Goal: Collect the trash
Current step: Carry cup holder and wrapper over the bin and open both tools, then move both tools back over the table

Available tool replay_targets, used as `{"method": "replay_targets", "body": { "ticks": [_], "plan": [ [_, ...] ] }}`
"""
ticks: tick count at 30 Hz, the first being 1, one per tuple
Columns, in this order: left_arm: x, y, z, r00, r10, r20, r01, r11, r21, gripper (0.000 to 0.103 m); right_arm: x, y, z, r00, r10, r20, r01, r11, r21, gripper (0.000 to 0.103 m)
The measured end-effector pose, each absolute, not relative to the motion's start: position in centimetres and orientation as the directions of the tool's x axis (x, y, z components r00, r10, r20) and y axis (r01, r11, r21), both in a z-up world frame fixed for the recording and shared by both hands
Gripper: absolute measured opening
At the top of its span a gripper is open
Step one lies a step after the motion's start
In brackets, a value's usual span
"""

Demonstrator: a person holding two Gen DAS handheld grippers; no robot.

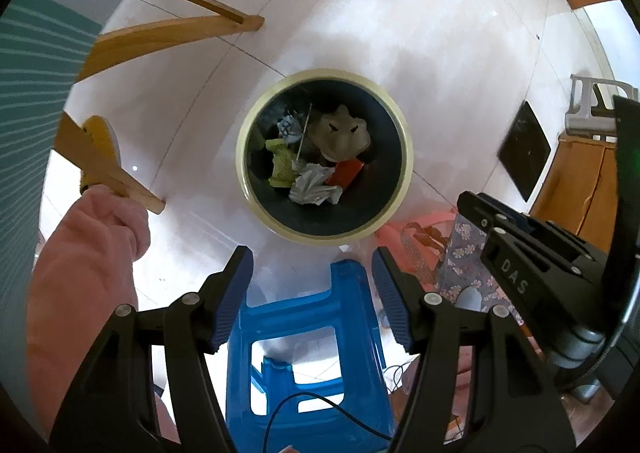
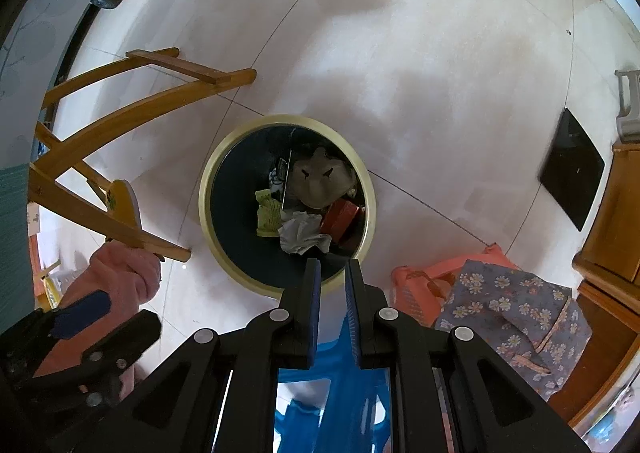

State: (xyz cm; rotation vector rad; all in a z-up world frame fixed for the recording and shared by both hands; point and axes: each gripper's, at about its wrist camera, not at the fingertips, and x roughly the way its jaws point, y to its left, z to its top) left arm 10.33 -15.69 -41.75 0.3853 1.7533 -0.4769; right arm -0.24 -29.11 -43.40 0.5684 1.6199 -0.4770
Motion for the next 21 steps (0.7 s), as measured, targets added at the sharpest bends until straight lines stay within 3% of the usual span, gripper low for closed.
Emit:
{"method": "replay_targets", "body": {
  "ticks": [11,14,21],
  "plan": [
    [9.7,-15.1,-37.6,-0.134,0.045,-0.99,0.483,0.875,-0.026,0.059,-0.9,-27.7,-40.8,-0.105,0.026,-0.994,0.565,0.824,-0.038,0.013],
    [9.1,-15.0,-36.4,-0.127,0.064,-0.99,0.49,0.872,-0.007,0.059,-1.4,-27.2,-39.0,-0.096,0.023,-0.995,0.564,0.825,-0.035,0.023],
    [6.8,-14.7,-31.8,-0.11,0.038,-0.993,0.548,0.836,-0.029,0.059,-2.1,-25.1,-32.4,-0.028,0.0,-1.0,0.539,0.842,-0.015,0.034]
  ]
}}
